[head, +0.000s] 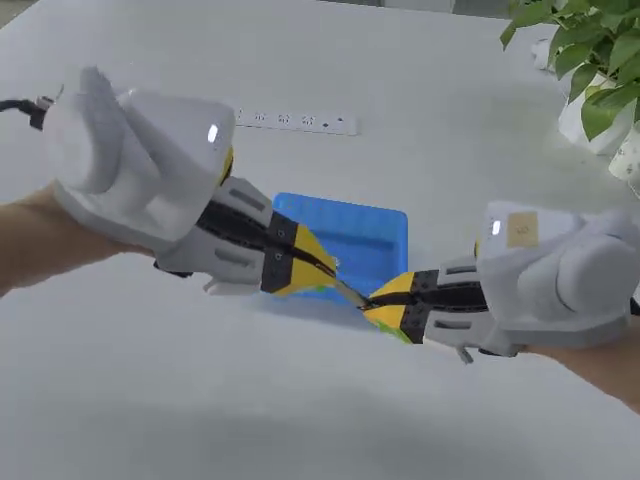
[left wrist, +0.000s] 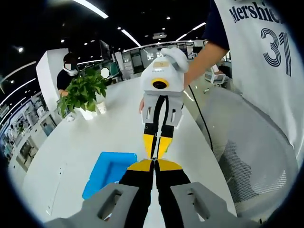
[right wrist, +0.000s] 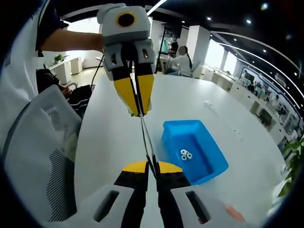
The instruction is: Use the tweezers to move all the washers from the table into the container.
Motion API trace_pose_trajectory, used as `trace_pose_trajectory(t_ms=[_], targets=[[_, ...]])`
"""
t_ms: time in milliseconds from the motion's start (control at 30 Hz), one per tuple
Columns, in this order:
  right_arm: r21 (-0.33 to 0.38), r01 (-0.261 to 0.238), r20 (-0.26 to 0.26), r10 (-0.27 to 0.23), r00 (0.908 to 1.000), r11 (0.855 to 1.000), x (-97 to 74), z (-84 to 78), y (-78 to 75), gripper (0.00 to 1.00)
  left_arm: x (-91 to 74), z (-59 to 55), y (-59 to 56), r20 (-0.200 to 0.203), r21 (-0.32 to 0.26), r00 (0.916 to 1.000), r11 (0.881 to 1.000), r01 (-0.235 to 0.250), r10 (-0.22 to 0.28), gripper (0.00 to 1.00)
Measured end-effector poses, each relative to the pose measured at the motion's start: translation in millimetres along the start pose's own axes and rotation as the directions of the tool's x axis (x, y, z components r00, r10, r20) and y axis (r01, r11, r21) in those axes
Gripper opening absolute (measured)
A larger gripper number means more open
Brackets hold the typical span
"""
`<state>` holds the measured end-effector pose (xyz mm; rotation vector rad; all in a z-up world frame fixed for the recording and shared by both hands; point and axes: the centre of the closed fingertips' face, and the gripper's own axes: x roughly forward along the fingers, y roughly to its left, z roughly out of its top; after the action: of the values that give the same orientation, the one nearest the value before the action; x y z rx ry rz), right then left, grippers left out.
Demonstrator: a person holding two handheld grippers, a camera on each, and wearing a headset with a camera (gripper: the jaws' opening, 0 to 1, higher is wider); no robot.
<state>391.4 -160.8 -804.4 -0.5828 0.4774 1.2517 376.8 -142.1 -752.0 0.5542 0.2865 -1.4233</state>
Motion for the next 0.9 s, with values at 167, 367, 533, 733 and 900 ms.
trace_pose_trajectory(t_ms=[167,367,533,733,900], targets=[[0.017,-0.005,-0.074,0.007,0.9972,1.0,13.7,-21.4,5.9,0.07,12.9,-33.9,-7.8,-0.062,-0.026,0.9981,1.0,-0.004,0.003,0.05],[0.028,-0.02,-0.107,0.023,0.994,0.999,23.5,-32.3,5.7,0.07,19.2,-58.7,-7.5,-0.091,-0.085,0.9958,0.996,-0.02,0.013,0.05],[0.043,-0.034,-0.131,0.04,0.9906,0.999,33.2,-38.9,0.7,0.07,23.6,-71.7,-1.0,-0.104,-0.121,0.9943,0.992,-0.034,0.021,0.05],[0.048,-0.027,-0.16,0.035,0.9866,0.998,40.6,-47.6,-2.9,0.07,31.6,-88.2,3.8,-0.113,-0.165,0.9935,0.986,-0.03,0.012,0.05],[0.026,-0.017,-0.187,0.021,0.9821,1.0,45.7,-50.4,-9.1,0.07,36.1,-99.9,9.1,-0.125,-0.214,0.9922,0.976,-0.033,0.006,0.06]])
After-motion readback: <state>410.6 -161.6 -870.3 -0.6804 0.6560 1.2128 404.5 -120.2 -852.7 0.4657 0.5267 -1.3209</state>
